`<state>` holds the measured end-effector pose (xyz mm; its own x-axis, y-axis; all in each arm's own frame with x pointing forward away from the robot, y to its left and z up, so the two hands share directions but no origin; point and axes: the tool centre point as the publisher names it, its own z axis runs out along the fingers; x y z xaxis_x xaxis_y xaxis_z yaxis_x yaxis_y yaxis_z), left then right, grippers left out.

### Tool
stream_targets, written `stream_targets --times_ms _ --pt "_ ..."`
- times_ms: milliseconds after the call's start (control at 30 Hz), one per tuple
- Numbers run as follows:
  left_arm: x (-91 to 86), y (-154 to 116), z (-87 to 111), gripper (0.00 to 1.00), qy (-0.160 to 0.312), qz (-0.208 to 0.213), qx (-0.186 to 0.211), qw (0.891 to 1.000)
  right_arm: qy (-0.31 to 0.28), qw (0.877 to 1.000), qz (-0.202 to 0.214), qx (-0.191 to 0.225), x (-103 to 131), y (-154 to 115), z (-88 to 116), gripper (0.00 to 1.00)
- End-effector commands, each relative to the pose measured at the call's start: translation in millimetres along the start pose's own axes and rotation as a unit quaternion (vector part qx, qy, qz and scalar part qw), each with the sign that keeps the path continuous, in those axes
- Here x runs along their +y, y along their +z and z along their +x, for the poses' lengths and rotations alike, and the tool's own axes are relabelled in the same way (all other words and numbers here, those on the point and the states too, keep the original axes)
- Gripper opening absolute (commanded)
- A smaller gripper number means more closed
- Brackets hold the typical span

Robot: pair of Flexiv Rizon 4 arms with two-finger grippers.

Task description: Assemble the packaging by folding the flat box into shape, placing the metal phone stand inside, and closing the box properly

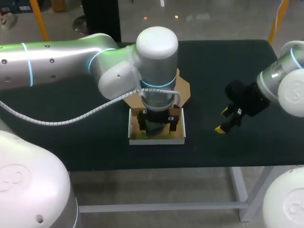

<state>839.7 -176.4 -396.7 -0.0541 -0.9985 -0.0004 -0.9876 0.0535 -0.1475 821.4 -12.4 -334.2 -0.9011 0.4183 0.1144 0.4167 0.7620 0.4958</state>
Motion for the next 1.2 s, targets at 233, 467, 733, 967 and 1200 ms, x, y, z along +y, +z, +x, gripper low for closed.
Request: stream_targets --times_ms 233,467,733,967,1200 --pt "12.8 2.9 10.1 1.00 -0.005 -0.021 -0.022 1.000 -0.001 1.000 -0.002 0.002 -1.1 -1.7 -0.2 1.00" --pt "22.6 1.7 11.5 1.00 -0.018 -0.040 -0.025 0.999 -0.001 1.000 -0.002 0.002 -1.1 -1.7 -0.2 1.00" --pt "35.1 -2.9 11.4 1.00 -0.026 -0.048 -0.023 0.998 -0.001 1.000 -0.002 0.002 -1.1 -1.7 -0.2 1.00" --pt "47.2 -3.2 9.9 1.00 -0.039 -0.051 -0.023 0.998 -0.001 1.000 -0.002 0.002 -1.1 -1.7 -0.2 1.00" --pt "59.3 -7.4 9.1 1.00 -0.046 -0.049 -0.024 0.997 -0.001 1.000 -0.002 0.002 -1.1 -1.7 -0.2 1.00"
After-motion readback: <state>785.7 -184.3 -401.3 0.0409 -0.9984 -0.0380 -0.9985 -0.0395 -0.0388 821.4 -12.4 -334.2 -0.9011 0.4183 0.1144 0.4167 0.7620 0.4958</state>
